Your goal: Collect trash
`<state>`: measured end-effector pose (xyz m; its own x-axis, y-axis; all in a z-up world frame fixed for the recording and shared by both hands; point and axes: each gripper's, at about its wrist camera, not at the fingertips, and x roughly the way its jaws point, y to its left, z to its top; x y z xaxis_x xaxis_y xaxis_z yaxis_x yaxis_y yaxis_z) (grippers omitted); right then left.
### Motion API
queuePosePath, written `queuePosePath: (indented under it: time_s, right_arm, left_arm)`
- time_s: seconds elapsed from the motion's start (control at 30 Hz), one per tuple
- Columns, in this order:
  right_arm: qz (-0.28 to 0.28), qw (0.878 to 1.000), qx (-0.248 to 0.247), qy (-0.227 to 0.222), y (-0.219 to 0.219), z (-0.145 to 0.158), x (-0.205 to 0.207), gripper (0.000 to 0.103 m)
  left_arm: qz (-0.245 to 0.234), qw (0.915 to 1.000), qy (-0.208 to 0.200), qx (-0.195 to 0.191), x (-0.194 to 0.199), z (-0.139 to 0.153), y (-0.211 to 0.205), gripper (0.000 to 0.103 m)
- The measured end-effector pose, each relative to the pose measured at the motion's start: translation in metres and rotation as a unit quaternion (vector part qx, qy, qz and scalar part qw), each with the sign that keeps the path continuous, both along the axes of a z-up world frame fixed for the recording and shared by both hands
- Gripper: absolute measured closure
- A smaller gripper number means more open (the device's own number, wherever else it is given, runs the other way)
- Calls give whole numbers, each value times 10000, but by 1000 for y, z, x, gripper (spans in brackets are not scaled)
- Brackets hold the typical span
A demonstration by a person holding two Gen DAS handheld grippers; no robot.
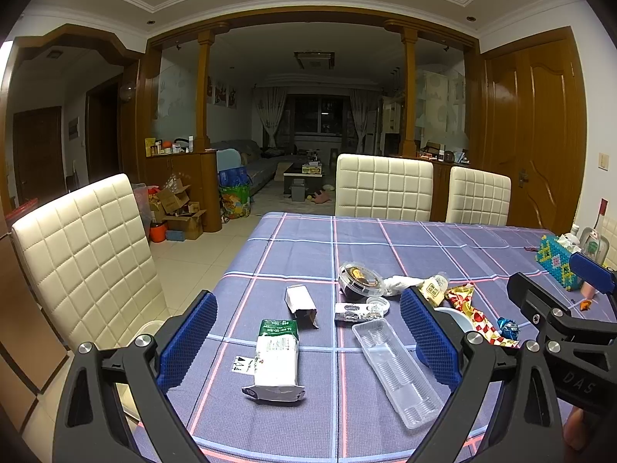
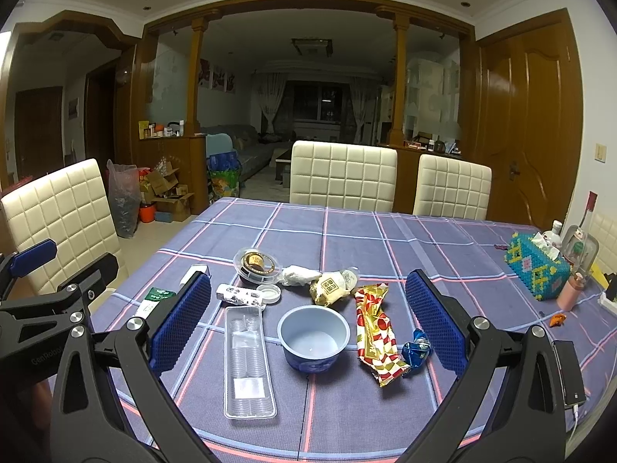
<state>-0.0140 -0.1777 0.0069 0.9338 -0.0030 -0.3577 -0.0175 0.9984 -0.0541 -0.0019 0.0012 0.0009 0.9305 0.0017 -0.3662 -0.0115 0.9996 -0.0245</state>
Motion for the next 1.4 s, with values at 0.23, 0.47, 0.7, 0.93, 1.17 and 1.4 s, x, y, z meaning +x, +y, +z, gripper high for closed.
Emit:
queuePosePath:
  time_s: [0.23, 0.47, 0.7, 0.93, 1.17, 1.4]
  right_arm:
    - [1, 10000, -4, 6, 0, 0, 0, 4]
    - [0, 10000, -6, 9, -1, 0, 0, 4]
    - [-8, 10000, -3, 26, -1, -4, 1, 4]
    - [-1, 10000, -2, 33, -1, -4, 1, 3]
    - [2, 10000, -7, 44, -2, -9, 0, 4]
    - [13, 10000, -13, 83, 1, -10, 2, 4]
  left_arm:
    - [-1, 10000, -2, 0, 0, 0, 0, 9]
    - [6, 10000, 8, 7, 1, 0, -1, 9]
    - [3, 10000, 6, 4, 2, 0, -1, 10]
    - [6, 10000, 7, 1, 1, 0, 0, 9]
    - [-2, 10000, 22, -8, 0, 0, -1, 9]
    - [0, 10000, 32, -13, 0, 0, -1, 9]
